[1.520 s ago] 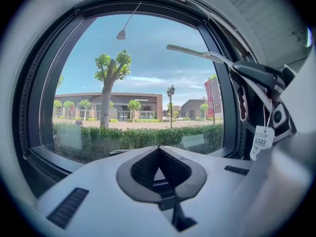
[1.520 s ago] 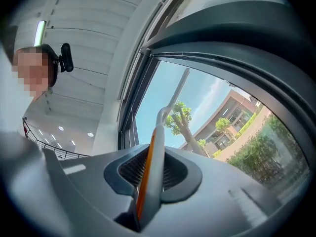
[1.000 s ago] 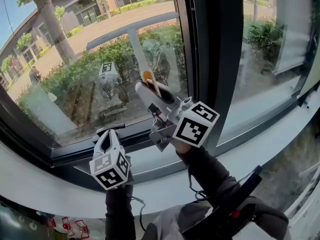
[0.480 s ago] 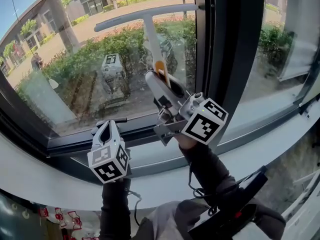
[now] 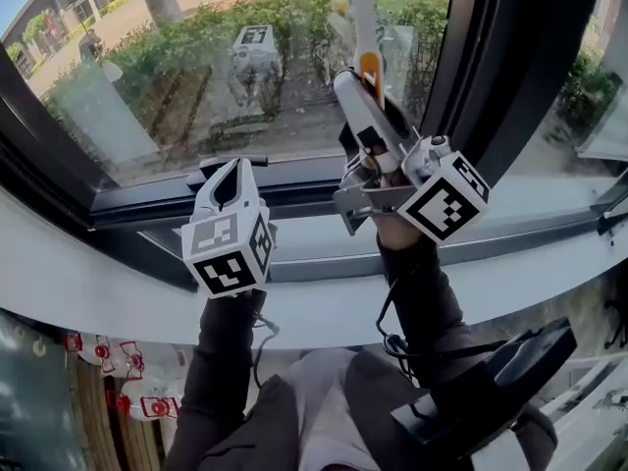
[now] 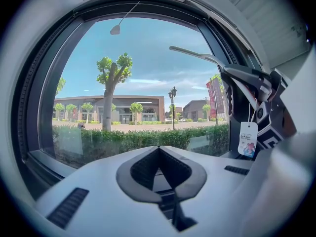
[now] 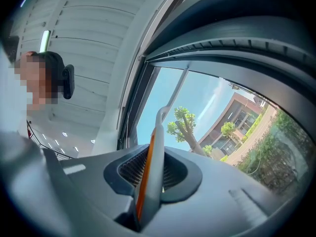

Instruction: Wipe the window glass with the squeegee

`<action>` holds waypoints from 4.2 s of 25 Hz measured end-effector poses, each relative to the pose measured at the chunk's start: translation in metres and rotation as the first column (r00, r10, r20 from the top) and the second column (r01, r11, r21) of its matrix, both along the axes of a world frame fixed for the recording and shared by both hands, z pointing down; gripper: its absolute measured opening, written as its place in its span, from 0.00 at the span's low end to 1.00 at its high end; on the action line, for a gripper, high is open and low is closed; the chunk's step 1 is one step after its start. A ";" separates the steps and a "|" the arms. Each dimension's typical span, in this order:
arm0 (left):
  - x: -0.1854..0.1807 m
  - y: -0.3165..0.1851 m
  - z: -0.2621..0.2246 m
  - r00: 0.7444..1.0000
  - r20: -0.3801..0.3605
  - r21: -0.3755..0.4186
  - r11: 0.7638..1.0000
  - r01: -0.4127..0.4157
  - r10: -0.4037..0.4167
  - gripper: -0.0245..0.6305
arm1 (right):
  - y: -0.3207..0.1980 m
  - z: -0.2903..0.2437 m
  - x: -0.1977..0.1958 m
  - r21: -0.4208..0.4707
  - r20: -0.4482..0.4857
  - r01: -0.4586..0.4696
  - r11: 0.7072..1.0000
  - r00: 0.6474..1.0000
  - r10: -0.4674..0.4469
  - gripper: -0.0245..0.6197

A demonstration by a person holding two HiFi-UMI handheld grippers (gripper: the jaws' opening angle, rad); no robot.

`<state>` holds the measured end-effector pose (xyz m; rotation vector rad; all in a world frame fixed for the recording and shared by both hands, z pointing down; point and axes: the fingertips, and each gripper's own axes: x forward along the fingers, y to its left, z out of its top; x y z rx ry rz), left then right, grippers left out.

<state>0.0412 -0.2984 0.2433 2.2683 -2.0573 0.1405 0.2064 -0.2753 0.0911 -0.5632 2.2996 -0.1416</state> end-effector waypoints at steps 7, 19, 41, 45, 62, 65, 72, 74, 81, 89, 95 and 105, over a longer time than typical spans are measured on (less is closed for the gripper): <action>0.007 0.002 0.012 1.000 0.008 -0.021 1.000 -0.014 0.014 0.04 | 0.004 0.022 -0.005 -0.011 -0.015 0.014 1.000 1.000 -0.014 0.13; 0.024 0.003 0.026 0.998 0.018 -0.032 0.998 -0.053 0.054 0.04 | 0.010 0.068 -0.008 -0.085 -0.010 0.027 0.996 1.000 -0.028 0.13; 0.034 -0.008 0.032 0.997 0.017 -0.056 0.995 -0.079 0.080 0.04 | 0.004 0.140 -0.009 -0.219 -0.015 0.021 0.975 1.000 -0.025 0.13; 0.029 -0.003 0.043 0.997 0.011 -0.076 0.994 -0.078 0.079 0.04 | 0.008 0.157 -0.017 -0.244 -0.025 0.022 0.970 0.999 -0.029 0.13; 0.041 0.006 0.046 0.994 0.040 -0.102 0.990 -0.096 0.100 0.04 | 0.017 0.200 -0.011 -0.307 -0.013 0.033 0.951 0.999 -0.039 0.13; 0.050 0.011 0.044 0.993 0.056 -0.095 0.991 -0.099 0.105 0.04 | 0.020 0.204 -0.004 -0.305 -0.012 0.037 0.952 0.999 -0.043 0.13; 0.059 0.011 0.073 0.992 0.042 -0.129 0.986 -0.109 0.115 0.04 | 0.023 0.238 0.000 -0.332 -0.007 0.054 0.942 0.998 -0.060 0.13; 0.061 0.009 0.073 0.992 0.044 -0.130 0.985 -0.114 0.120 0.04 | 0.021 0.240 -0.001 -0.334 -0.006 0.056 0.941 0.998 -0.061 0.13; 0.061 0.009 0.069 0.991 0.044 -0.127 0.985 -0.119 0.125 0.04 | 0.020 0.243 -0.003 -0.341 -0.007 0.062 0.938 0.998 -0.068 0.13; 0.060 0.007 0.066 0.991 0.058 -0.113 0.988 -0.110 0.117 0.04 | 0.020 0.251 -0.004 -0.349 0.000 0.075 0.934 0.997 -0.080 0.13; 0.060 0.004 0.063 0.991 0.064 -0.121 0.987 -0.110 0.118 0.04 | 0.018 0.254 -0.004 -0.365 0.001 0.075 0.928 0.997 -0.080 0.13; 0.060 0.000 0.065 0.990 0.061 -0.140 0.983 -0.120 0.129 0.04 | 0.020 0.267 -0.008 -0.408 0.010 0.091 0.908 0.995 -0.095 0.13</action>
